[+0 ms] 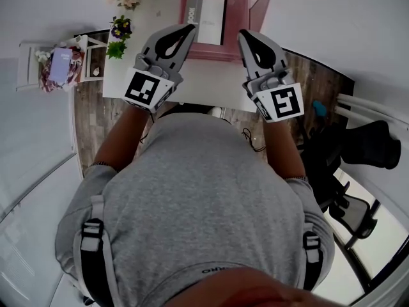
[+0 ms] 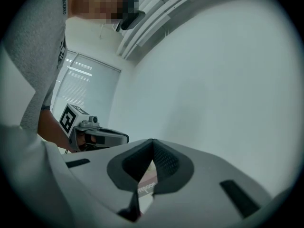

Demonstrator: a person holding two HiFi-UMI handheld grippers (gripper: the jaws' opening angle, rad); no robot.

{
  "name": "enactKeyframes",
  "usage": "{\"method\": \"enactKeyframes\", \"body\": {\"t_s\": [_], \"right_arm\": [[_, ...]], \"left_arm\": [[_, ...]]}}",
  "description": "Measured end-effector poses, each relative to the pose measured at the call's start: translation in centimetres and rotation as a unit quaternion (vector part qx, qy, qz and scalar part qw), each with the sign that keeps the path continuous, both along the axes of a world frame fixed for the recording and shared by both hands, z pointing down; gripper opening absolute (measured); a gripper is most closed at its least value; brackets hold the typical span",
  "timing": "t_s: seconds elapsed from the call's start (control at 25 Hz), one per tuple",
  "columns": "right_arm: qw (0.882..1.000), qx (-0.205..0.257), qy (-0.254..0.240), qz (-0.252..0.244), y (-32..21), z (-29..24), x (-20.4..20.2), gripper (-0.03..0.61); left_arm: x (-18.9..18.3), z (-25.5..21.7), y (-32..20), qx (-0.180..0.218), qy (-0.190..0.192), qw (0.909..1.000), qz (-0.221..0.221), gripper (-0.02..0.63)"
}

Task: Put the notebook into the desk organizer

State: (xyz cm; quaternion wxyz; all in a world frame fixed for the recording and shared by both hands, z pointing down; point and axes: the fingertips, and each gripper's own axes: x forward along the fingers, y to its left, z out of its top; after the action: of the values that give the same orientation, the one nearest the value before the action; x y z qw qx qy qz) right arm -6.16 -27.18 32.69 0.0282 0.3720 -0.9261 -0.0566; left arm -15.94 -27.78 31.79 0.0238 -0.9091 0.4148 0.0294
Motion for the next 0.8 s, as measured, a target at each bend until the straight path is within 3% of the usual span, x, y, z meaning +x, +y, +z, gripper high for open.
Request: {"method": "enactKeyframes", "body": {"t_s": [0.8], "right_arm": [[1.000, -0.004, -0.008, 0.006, 0.80, 0.21, 0.74, 0.008]], "left_arm": [[0.37, -0.26, 0.84, 0.007, -0.005, 1.0000, -0.005, 0.020]]}}
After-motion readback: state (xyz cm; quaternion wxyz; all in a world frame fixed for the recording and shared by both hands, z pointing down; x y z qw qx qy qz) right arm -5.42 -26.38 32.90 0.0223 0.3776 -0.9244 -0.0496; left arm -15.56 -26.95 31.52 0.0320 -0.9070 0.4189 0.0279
